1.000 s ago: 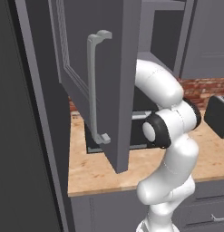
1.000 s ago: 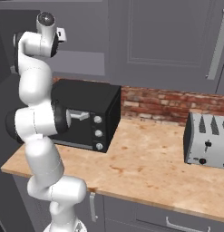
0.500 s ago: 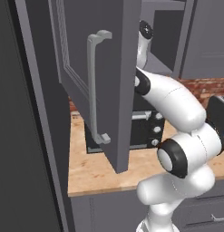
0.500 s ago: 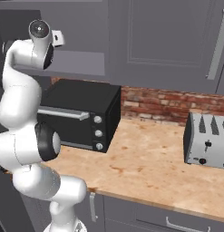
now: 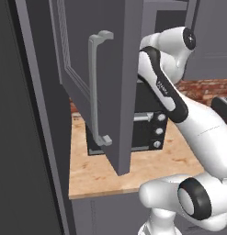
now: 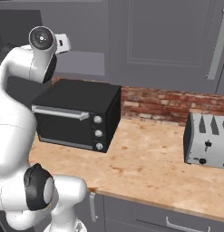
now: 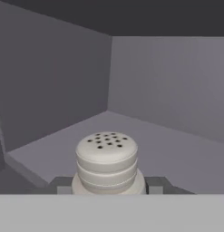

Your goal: Move the mustard and shaker from the cabinet to the dining counter.

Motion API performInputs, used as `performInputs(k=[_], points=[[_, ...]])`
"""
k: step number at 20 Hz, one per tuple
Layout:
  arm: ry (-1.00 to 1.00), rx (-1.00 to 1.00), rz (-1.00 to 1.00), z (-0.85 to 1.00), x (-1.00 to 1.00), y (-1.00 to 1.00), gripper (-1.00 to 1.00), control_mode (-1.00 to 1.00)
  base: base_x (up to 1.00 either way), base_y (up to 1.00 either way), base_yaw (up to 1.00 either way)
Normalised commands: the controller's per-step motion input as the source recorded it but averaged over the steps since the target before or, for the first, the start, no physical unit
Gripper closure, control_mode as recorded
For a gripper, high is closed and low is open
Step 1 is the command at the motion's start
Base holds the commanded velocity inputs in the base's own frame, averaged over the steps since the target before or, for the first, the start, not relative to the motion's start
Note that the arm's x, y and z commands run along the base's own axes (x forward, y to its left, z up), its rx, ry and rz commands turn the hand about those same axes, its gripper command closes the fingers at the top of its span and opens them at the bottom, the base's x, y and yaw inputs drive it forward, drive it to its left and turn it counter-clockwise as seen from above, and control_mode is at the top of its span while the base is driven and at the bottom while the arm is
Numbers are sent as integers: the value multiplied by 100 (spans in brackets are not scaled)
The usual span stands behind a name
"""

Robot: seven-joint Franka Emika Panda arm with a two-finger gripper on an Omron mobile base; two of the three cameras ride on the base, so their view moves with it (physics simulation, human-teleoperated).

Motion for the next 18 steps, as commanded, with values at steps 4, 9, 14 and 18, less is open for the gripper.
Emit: performInputs(k=[4, 9, 14, 18], points=[[-3, 0, 5, 22, -100, -55, 100, -100, 0, 0, 0], [-11, 0, 2, 1, -100, -43, 100, -100, 0, 0, 0], [-12, 0, 0, 0, -99, -40, 100, -100, 0, 0, 0], [-2, 1, -3, 2, -67, -27, 100, -100, 0, 0, 0]])
